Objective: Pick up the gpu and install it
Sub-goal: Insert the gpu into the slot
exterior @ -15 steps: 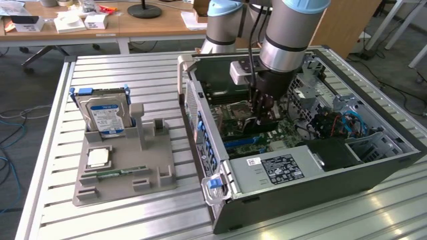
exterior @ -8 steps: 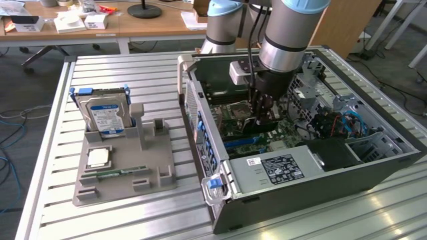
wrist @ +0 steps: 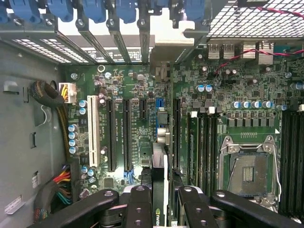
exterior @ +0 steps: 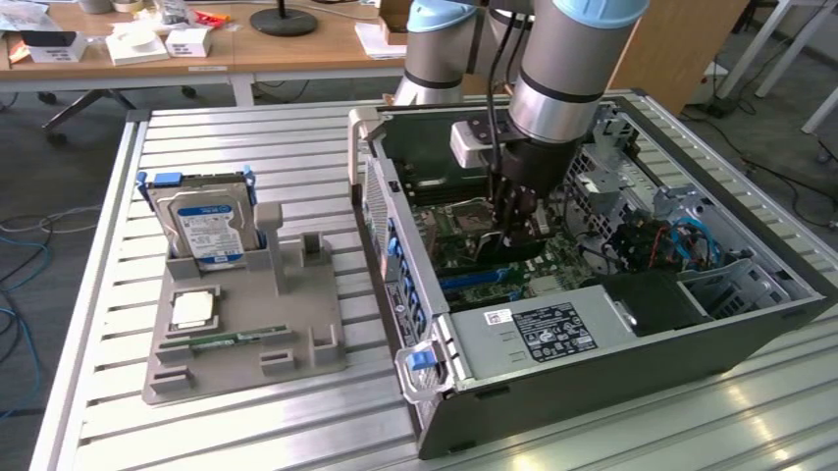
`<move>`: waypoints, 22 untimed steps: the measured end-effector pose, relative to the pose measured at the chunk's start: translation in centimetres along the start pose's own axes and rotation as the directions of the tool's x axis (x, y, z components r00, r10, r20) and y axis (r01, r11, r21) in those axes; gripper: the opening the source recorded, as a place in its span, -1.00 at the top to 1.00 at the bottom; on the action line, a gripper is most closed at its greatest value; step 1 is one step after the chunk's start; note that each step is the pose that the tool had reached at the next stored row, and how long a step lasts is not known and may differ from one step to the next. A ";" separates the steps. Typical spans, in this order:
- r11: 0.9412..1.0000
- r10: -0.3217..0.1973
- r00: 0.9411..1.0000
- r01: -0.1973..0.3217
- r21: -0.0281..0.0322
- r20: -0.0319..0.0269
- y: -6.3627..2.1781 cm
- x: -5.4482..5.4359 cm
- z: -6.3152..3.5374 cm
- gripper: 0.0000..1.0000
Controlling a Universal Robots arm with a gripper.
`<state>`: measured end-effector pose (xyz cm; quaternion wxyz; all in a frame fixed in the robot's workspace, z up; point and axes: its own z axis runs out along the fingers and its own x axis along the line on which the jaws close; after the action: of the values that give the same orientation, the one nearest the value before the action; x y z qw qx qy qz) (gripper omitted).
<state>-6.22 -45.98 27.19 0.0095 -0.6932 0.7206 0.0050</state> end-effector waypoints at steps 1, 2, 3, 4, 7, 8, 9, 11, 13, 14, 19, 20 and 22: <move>1.000 0.000 1.000 0.000 0.000 0.000 0.02 0.0 0.00 0.47; 1.000 0.000 1.000 0.000 0.000 0.000 0.06 0.1 0.00 0.47; 1.000 0.000 1.000 0.000 0.000 0.000 0.11 0.1 -0.01 0.47; 1.000 0.000 1.000 0.000 0.000 0.000 0.15 0.1 0.00 0.47; 1.000 0.000 1.000 0.000 0.000 0.000 0.32 0.1 -0.01 0.47; 1.000 0.000 1.000 0.000 0.000 0.000 0.39 0.1 -0.01 0.47; 1.000 0.000 1.000 0.000 0.000 0.000 0.48 0.1 -0.01 0.47; 1.000 0.000 1.000 0.000 0.000 0.000 0.61 0.1 -0.01 0.47; 1.000 0.000 1.000 0.000 0.000 0.000 0.62 0.1 -0.01 0.47; 1.000 0.000 1.000 0.000 0.000 0.000 0.62 0.1 -0.01 0.47; 1.000 0.000 1.000 0.000 0.000 0.000 0.95 0.1 -0.01 0.47; 1.000 0.000 1.000 0.000 0.000 0.000 1.10 0.1 0.00 0.47; 1.000 0.000 1.000 0.000 0.000 0.000 1.26 0.1 0.00 0.47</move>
<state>-7.48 -46.07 27.18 0.0095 -0.6932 0.7206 0.0050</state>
